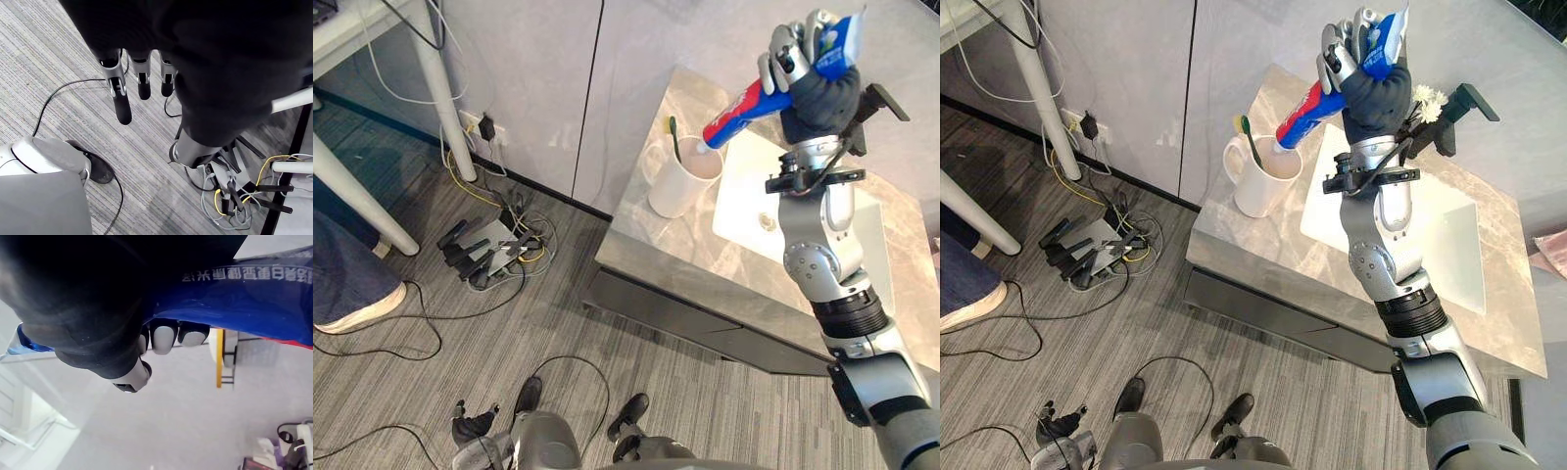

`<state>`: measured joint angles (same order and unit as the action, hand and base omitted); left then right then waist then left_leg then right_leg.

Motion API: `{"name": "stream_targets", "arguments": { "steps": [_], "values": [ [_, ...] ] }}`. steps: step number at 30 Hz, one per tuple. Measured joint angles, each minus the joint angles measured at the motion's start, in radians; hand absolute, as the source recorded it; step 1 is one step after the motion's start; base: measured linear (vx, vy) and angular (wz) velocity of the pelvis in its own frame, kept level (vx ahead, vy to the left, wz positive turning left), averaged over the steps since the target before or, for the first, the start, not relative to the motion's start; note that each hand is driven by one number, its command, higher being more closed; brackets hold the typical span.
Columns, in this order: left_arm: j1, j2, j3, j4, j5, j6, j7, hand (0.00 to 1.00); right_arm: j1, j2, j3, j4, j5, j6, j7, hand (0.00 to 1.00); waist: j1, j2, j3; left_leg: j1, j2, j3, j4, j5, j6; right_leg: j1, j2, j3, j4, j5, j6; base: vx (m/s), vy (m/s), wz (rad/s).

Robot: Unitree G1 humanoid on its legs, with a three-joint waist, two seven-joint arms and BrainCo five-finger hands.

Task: Organize washtable

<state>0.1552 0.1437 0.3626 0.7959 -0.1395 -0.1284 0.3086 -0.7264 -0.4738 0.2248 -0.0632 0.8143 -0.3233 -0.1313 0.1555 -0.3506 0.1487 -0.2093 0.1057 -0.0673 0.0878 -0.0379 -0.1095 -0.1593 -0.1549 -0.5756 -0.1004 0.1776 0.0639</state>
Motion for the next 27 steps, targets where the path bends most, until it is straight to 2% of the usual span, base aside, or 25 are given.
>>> {"name": "stream_targets", "arguments": {
  "steps": [10,18,27],
  "values": [
    [-0.004,0.000,0.000,0.000,-0.007,0.000,0.000,0.00,0.000,0.000,0.021,0.015,0.002,0.001,0.001,1.00,0.005,-0.002,0.001,-0.002,0.000,0.000,0.001,-0.001,0.000,-0.001,0.000,0.001,0.000,0.000,0.000,0.00,0.000,0.00],
    [-0.005,0.000,-0.001,0.000,-0.007,-0.001,0.000,0.00,-0.001,-0.002,0.021,0.051,0.011,0.006,0.000,1.00,0.019,-0.002,0.015,-0.007,0.000,-0.005,0.006,-0.001,0.000,-0.002,0.000,-0.004,0.000,0.000,0.000,0.00,0.000,0.01],
    [-0.004,0.000,-0.020,0.000,-0.007,-0.001,-0.002,0.00,-0.001,-0.002,0.021,0.052,0.020,0.020,0.000,1.00,0.019,-0.002,0.021,-0.020,-0.002,-0.013,0.018,-0.005,-0.001,-0.004,0.000,-0.012,0.000,0.000,0.000,0.01,0.011,0.02]
  ]
}}
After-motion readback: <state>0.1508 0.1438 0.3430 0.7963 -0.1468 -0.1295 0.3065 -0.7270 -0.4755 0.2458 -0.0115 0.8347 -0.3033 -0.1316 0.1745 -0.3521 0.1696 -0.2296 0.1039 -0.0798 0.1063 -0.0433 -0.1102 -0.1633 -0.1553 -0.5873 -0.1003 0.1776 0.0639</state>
